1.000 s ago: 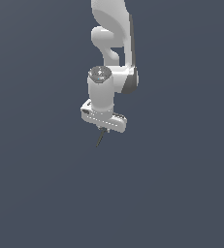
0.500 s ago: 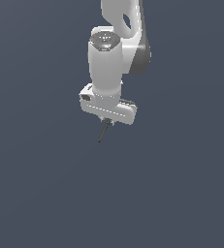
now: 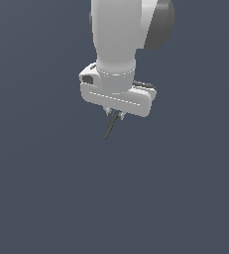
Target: Pick up the object and move it to a goal position.
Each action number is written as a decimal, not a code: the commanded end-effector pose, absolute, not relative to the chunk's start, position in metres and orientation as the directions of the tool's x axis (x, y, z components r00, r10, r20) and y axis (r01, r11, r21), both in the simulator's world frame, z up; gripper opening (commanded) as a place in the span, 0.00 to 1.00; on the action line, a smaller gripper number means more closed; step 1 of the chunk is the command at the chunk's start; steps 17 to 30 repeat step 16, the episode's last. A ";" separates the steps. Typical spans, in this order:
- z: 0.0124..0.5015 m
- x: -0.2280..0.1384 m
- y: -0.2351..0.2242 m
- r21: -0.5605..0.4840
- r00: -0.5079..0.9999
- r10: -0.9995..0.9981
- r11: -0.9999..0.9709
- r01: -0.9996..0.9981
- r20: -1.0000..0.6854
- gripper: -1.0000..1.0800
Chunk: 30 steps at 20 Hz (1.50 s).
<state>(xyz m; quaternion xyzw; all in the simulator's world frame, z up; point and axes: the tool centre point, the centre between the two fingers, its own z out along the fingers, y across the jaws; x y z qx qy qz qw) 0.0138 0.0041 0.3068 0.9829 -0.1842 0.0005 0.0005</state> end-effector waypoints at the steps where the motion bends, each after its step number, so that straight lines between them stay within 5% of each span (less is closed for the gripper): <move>1: 0.324 0.020 0.007 0.001 0.932 -0.362 -0.932 -0.362 0.000 0.00; 30: 0.361 0.037 0.015 0.000 0.932 -0.362 -0.932 -0.362 0.000 0.00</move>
